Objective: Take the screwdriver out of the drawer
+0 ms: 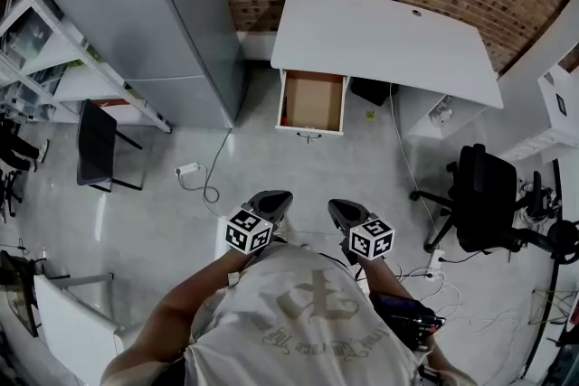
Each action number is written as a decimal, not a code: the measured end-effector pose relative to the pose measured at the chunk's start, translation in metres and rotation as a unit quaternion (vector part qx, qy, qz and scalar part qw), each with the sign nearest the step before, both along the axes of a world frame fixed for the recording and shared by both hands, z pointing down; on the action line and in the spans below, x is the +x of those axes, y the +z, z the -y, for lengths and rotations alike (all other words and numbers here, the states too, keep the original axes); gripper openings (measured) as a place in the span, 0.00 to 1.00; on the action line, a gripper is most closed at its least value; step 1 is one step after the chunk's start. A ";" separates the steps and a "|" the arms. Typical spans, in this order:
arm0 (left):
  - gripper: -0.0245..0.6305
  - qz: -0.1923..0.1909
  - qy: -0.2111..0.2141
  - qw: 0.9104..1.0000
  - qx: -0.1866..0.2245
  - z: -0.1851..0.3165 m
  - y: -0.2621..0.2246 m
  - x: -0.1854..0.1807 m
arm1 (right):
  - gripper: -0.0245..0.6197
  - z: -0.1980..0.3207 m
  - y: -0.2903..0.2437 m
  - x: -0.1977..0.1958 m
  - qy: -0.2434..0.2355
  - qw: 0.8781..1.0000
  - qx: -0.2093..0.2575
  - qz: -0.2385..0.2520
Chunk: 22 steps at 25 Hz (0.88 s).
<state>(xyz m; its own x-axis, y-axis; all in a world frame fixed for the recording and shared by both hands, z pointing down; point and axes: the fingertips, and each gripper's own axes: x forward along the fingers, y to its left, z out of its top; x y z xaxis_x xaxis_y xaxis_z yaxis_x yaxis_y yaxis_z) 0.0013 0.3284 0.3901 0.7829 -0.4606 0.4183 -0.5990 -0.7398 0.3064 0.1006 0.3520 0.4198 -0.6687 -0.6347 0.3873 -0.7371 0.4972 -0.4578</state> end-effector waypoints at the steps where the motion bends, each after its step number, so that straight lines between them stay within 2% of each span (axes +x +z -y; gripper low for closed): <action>1: 0.07 -0.001 -0.001 1.000 -0.001 0.004 0.001 -0.002 | 0.07 0.004 0.001 -0.002 -0.001 1.000 -0.003 -0.002; 7: 0.07 -0.005 -0.002 1.000 -0.003 0.033 0.001 -0.006 | 0.07 0.030 -0.002 -0.006 0.002 1.000 -0.007 -0.002; 15: 0.07 -0.014 0.025 1.000 -0.006 0.069 0.002 -0.004 | 0.07 0.062 -0.001 -0.015 0.005 1.000 -0.017 -0.020; 22: 0.07 -0.021 0.045 0.999 -0.013 0.098 0.006 -0.009 | 0.07 0.088 -0.002 -0.026 0.013 0.999 -0.007 -0.041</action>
